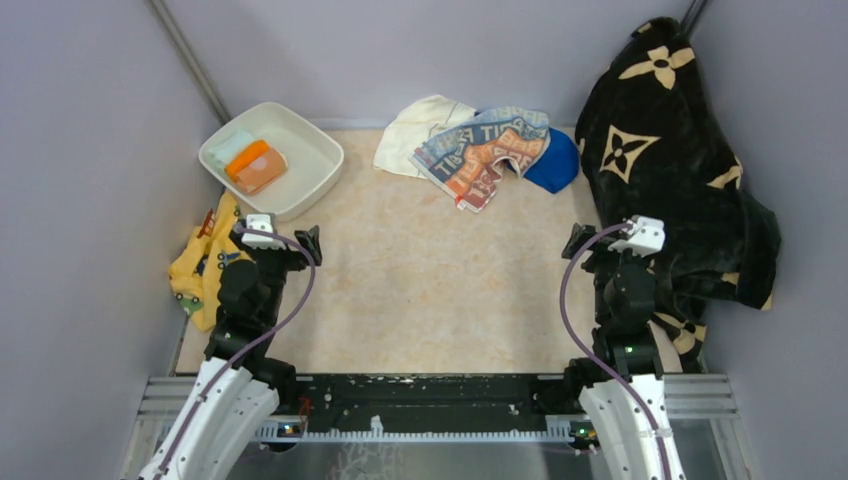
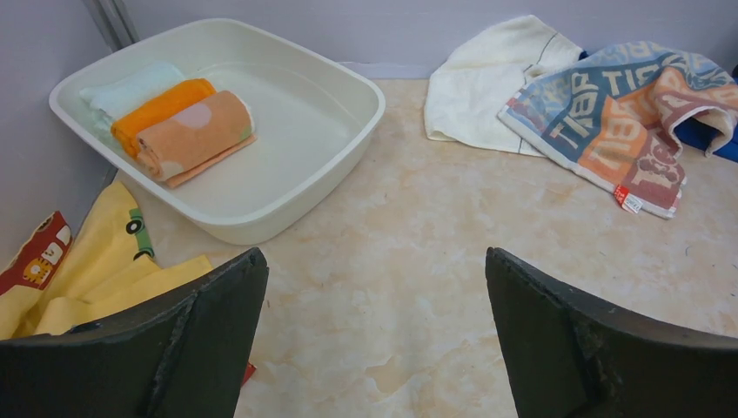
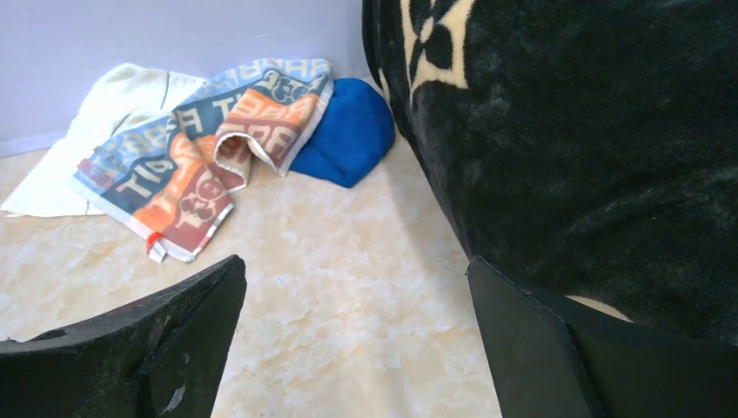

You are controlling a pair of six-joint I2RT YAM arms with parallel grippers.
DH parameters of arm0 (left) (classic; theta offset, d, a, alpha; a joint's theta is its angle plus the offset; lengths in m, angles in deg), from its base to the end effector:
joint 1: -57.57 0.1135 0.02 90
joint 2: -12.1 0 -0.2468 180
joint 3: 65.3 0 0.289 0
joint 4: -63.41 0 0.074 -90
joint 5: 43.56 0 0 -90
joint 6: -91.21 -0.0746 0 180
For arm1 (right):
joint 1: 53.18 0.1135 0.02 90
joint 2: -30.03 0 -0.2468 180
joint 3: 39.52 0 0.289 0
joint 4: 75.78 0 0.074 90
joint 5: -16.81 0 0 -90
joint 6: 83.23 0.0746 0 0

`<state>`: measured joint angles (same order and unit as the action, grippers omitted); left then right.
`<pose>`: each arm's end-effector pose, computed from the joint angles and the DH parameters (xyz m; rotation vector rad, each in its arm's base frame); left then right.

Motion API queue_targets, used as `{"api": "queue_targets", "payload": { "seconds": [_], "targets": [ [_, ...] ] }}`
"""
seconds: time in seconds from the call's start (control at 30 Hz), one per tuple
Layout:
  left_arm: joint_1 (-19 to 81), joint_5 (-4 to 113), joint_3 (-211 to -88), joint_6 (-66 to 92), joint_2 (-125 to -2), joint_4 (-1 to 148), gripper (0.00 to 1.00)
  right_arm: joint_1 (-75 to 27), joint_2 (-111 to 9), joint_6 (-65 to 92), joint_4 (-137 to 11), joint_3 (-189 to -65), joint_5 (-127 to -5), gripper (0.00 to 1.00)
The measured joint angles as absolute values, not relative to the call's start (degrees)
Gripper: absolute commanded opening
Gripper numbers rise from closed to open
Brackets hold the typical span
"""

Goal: Roll the towels
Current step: Pick up the towel at the corner of the board.

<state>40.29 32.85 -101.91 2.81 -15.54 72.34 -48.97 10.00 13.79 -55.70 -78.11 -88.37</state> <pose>0.2280 -0.0526 0.2732 0.0285 1.5703 -0.0727 0.2089 -0.0042 0.2861 0.2442 1.5779 -0.0591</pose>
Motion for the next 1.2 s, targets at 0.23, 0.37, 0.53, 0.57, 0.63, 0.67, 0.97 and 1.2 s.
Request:
{"api": "queue_targets", "payload": {
  "seconds": [0.23,0.37,0.53,0.57,0.63,0.67,0.97,1.2],
  "targets": [
    [40.3,33.1,-102.0,2.7,-15.7,73.0,1.0,-49.2,3.9,17.4,-57.4,-78.2,-84.7,0.99],
    [40.3,33.9,-102.1,2.9,-16.1,73.3,1.0,-49.2,-7.4,19.9,-59.8,-79.4,-78.7,0.98],
    [40.3,35.8,-103.3,2.8,-19.5,74.5,1.0,-49.2,-25.0,21.9,-64.8,-84.6,-71.5,0.94],
    [40.3,36.2,-103.4,2.8,-20.0,74.7,1.0,-49.2,-28.7,22.5,-66.6,-85.9,-70.2,0.93],
    [40.3,37.0,-103.5,2.7,-20.8,75.1,1.0,-49.2,-35.7,23.7,-70.2,-88.3,-68.1,0.92],
    [40.3,37.3,-103.5,2.6,-21.0,75.3,1.0,-49.0,-38.4,24.0,-71.4,-89.4,-67.6,0.91],
    [40.3,38.7,-103.7,2.2,-24.9,75.5,1.0,-44.4,-71.5,27.3,-82.7,-109.9,-67.4,0.89],
    [40.3,39.1,-103.8,1.3,-27.4,75.8,1.0,-42.3,-88.2,30.9,-83.1,-123.4,-70.5,0.86]
  ]
}}
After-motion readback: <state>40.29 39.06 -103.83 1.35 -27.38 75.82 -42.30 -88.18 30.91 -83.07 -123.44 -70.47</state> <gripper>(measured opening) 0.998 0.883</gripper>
